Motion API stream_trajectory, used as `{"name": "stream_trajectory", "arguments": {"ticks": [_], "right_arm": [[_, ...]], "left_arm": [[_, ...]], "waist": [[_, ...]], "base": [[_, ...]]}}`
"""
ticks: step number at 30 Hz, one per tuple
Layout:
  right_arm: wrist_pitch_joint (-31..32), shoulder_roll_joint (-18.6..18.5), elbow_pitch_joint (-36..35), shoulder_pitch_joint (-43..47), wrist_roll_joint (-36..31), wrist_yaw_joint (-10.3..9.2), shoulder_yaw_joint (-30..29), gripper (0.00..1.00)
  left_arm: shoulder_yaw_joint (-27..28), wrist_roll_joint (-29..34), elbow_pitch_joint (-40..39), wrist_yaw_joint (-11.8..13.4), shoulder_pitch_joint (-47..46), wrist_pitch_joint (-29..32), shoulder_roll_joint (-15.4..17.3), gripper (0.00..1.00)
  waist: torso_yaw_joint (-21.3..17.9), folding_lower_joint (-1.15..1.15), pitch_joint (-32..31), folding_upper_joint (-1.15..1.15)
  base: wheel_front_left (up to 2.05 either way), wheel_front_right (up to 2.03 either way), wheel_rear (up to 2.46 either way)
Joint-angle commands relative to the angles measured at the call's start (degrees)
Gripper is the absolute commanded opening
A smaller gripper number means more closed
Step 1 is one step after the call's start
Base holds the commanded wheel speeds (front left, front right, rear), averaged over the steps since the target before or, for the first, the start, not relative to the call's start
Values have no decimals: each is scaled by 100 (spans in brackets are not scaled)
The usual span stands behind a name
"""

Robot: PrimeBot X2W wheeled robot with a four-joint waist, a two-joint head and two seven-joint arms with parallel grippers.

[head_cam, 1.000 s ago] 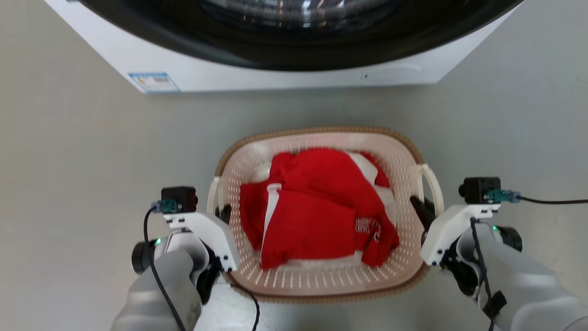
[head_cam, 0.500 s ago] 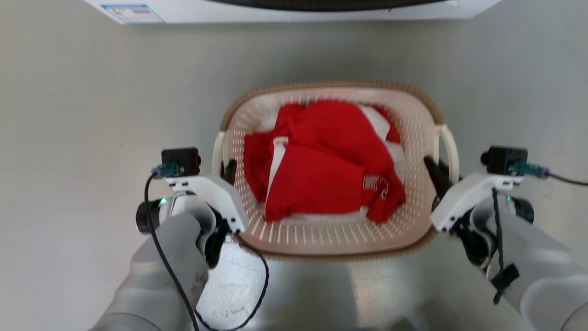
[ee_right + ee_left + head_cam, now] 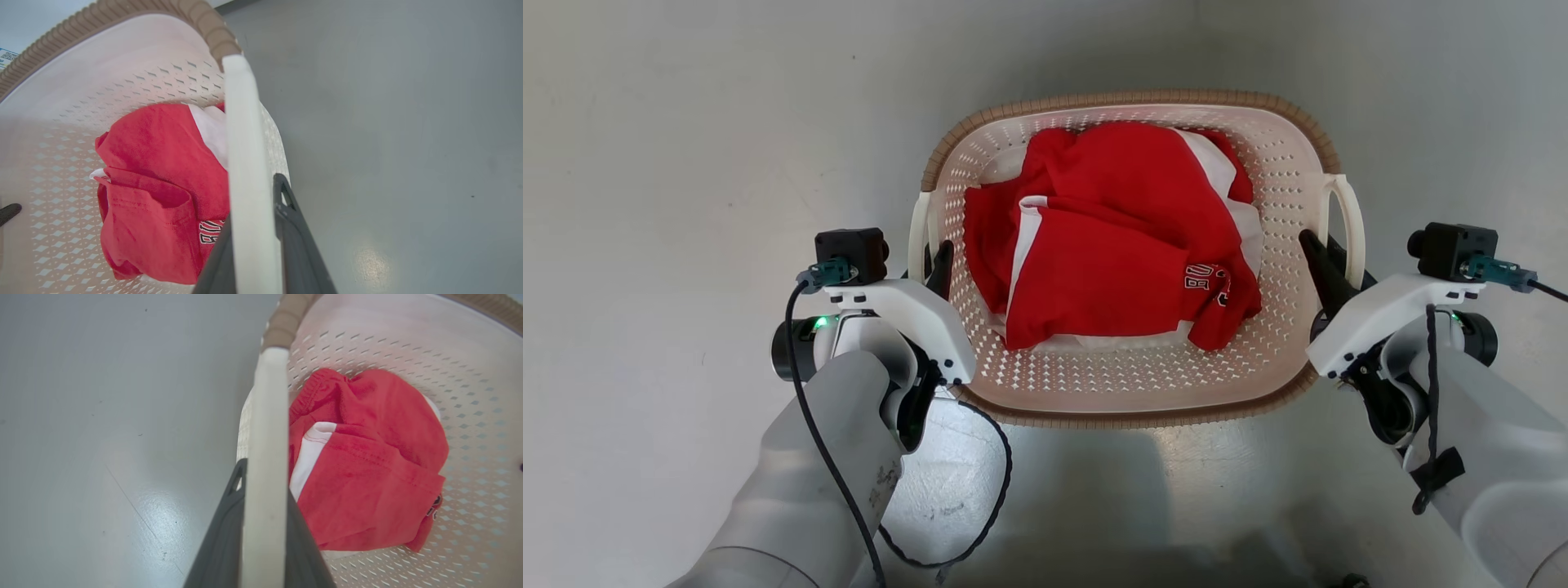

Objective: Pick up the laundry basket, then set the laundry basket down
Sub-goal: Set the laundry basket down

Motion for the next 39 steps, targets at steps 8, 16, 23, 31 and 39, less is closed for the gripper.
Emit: {"name": "stream_trajectory", "arguments": {"ticks": [8, 16, 23, 31, 39], "right_arm": [[-86, 71, -18, 535, -171, 36, -185, 0], [-86, 128, 12, 547, -199, 36, -302, 3], [-86, 139, -53, 578, -63, 36, -250, 100], [-86, 142, -38, 568, 58, 36, -213, 100], [-86, 138, -26, 596, 139, 36, -223, 100]], "left_arm": [[91, 7, -77, 24, 199, -61, 119, 0], [72, -39, -21, 19, 186, -61, 118, 18], [-96, -150, 101, -14, 165, -61, 118, 100], [-250, -243, 111, 42, 132, -61, 118, 100], [-201, -142, 24, 129, 155, -61, 118, 100]], "waist": [[44, 0, 182, 0], [24, 0, 236, 0], [18, 0, 207, 0], [18, 0, 131, 0], [-12, 0, -98, 0]], "base": [[0, 0, 0], [0, 0, 0], [0, 0, 0], [0, 0, 0], [0, 0, 0]]}}
